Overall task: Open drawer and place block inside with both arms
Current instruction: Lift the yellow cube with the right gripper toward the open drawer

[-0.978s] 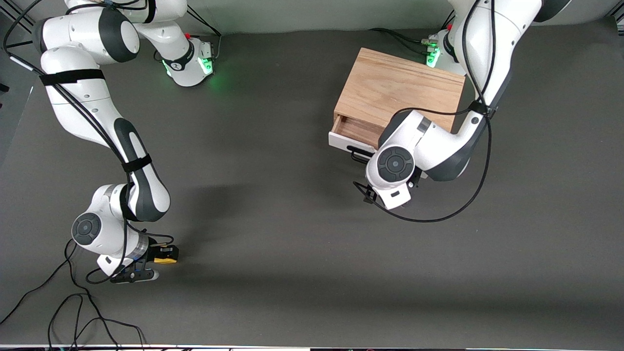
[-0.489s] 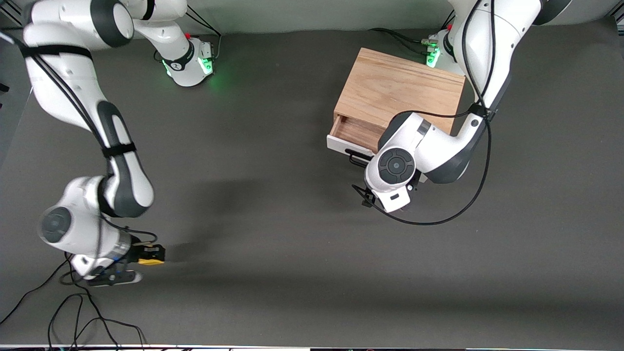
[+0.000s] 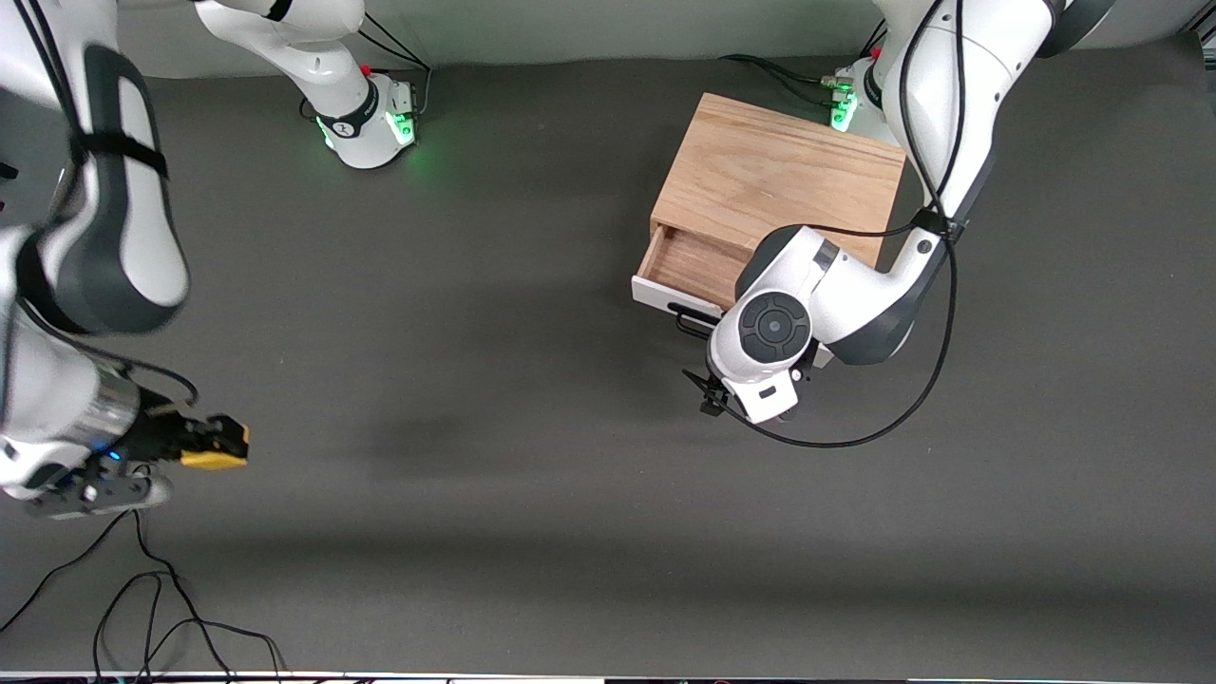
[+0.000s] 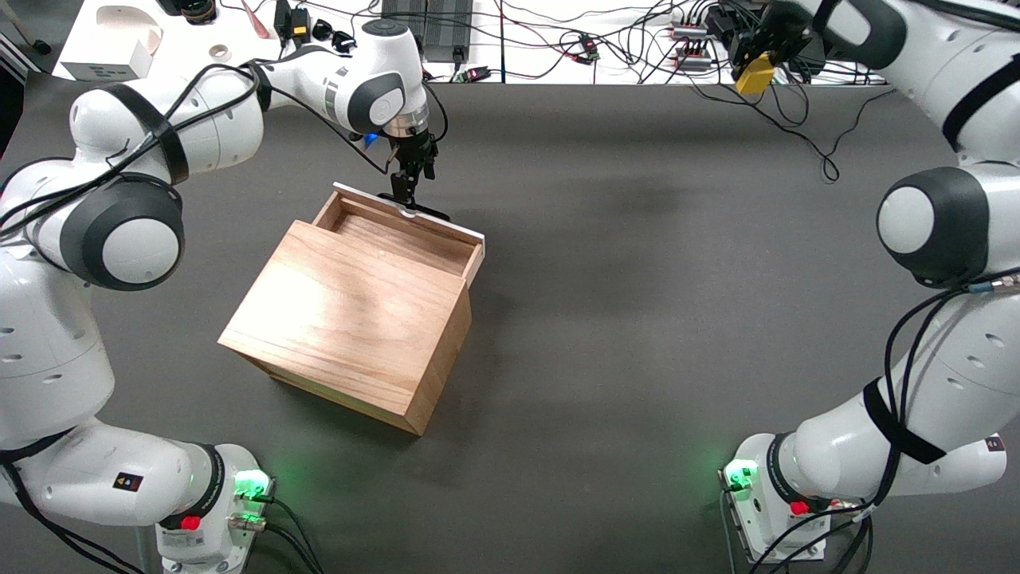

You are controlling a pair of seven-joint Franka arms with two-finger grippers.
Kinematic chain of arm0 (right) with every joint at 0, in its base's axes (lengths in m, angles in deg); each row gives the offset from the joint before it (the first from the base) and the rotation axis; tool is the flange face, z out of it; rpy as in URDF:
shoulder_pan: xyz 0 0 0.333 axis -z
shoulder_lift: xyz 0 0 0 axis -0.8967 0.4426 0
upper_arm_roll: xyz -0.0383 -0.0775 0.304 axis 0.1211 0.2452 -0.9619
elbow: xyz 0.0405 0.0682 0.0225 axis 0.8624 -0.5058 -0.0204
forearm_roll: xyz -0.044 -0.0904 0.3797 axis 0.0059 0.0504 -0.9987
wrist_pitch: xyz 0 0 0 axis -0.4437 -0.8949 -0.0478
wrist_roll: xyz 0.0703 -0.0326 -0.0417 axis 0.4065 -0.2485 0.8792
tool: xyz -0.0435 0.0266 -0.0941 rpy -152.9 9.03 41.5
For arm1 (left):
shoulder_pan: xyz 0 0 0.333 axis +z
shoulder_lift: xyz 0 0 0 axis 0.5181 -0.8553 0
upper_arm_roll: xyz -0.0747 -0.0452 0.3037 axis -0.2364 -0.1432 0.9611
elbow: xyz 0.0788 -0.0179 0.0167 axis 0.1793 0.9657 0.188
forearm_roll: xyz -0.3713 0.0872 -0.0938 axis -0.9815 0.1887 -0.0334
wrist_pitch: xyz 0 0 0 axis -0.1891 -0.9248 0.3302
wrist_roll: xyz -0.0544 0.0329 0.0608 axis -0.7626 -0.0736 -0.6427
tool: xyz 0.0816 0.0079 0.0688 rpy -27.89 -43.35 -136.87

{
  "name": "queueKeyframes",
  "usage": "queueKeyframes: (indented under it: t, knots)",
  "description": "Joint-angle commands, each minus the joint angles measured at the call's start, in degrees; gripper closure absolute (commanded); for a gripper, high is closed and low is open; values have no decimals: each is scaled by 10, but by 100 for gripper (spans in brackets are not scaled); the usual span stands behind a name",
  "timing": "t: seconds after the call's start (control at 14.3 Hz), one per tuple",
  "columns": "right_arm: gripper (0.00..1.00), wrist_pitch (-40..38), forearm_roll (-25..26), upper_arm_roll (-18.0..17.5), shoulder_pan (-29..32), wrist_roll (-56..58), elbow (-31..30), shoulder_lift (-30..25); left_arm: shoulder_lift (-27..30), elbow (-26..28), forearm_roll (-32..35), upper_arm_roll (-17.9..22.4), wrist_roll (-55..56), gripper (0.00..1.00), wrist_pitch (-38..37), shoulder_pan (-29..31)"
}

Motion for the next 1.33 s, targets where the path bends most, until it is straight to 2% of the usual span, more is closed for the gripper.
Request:
queueKeyframes:
  t: [0.0, 0.14, 0.28, 0.63, 0.91, 1.12, 1.26]
  knots:
    - [100, -101, -9, -13, -3, -18, 85, -2, -24, -33, 26, 2, 16, 0, 38, -14]
    - [100, -159, -9, -30, -3, -42, 124, -3, -27, -35, 37, 2, 16, 0, 49, -15]
    - [100, -182, -9, -58, -3, -91, 134, -14, -29, -35, 43, 2, 14, 0, 55, -19]
    - [100, -181, -6, -124, -7, -226, 133, -19, -31, -41, 45, 2, 8, 0, 63, -25]
    - [100, -171, -1, -155, -28, -311, 131, -14, -33, -45, 48, 2, 8, 0, 64, -25]
    - [100, -135, 0, -177, -47, -374, 127, -10, -39, -53, 48, 2, 8, 0, 77, -25]
    - [100, -118, 2, -176, -76, -394, 127, 0, -41, -62, 48, 3, 8, 0, 77, -25]
